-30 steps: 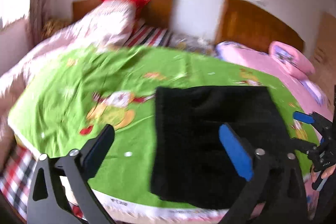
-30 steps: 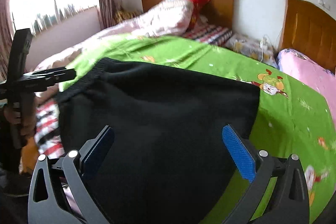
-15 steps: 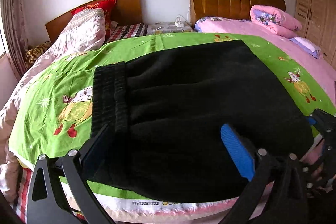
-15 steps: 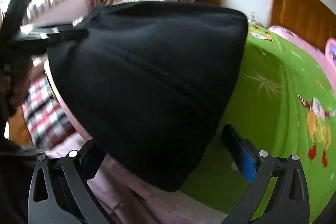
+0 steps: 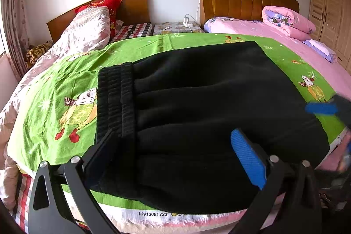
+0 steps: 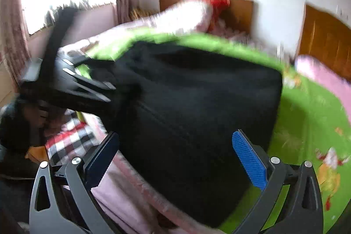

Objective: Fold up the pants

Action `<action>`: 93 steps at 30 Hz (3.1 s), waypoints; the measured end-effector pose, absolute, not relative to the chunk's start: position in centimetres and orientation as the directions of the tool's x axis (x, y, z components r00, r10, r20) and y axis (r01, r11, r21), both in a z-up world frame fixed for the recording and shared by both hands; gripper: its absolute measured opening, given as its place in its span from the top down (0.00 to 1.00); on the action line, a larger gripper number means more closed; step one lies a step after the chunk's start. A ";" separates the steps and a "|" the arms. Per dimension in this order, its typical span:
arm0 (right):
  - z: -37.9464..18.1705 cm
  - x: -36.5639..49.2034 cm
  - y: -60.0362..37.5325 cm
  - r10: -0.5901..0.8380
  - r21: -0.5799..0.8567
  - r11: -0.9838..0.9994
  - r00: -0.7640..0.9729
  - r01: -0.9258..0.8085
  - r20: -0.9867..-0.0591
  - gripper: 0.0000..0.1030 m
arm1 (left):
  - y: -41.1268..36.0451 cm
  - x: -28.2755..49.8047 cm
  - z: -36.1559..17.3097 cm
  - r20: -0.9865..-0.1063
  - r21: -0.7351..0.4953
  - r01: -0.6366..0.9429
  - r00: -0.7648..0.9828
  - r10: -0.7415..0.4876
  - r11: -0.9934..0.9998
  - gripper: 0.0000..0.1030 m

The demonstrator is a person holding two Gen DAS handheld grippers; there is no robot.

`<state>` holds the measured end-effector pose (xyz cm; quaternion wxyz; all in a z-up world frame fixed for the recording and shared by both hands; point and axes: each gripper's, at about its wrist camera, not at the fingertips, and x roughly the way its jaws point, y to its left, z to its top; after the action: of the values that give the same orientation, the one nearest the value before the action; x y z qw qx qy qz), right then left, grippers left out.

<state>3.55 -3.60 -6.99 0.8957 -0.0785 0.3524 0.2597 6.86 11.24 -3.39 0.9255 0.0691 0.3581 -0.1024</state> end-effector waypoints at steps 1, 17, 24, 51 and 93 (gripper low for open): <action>-7.2 3.5 -3.6 0.411 0.028 0.853 0.636 -0.522 -0.654 0.04 | 11.2 6.9 -3.4 -0.677 0.054 0.240 0.723 -0.141 0.969 0.01; -7.0 2.7 -4.8 0.427 0.078 0.861 0.630 -0.503 -0.649 0.04 | 8.7 19.3 -1.0 -0.830 0.013 0.303 0.534 -0.159 0.953 0.02; -6.0 2.6 -4.7 0.421 0.059 0.851 0.612 -0.521 -0.670 0.04 | 8.0 21.3 -2.2 -0.872 0.039 0.277 0.478 -0.103 0.960 0.02; -3.0 24.7 8.1 0.407 0.012 0.783 0.498 -0.622 -0.766 0.04 | 17.2 7.3 -5.1 -0.737 -0.170 0.188 0.628 -0.252 0.967 0.01; -2.8 4.2 -8.8 0.438 0.076 0.864 0.669 -0.497 -0.601 0.04 | 9.4 5.6 -2.7 -0.696 0.150 0.228 0.716 -0.062 0.962 0.01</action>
<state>4.23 -8.76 -2.78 0.9123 -0.0470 0.3160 0.2562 5.62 9.38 -2.66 0.9192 0.1130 0.3688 -0.0788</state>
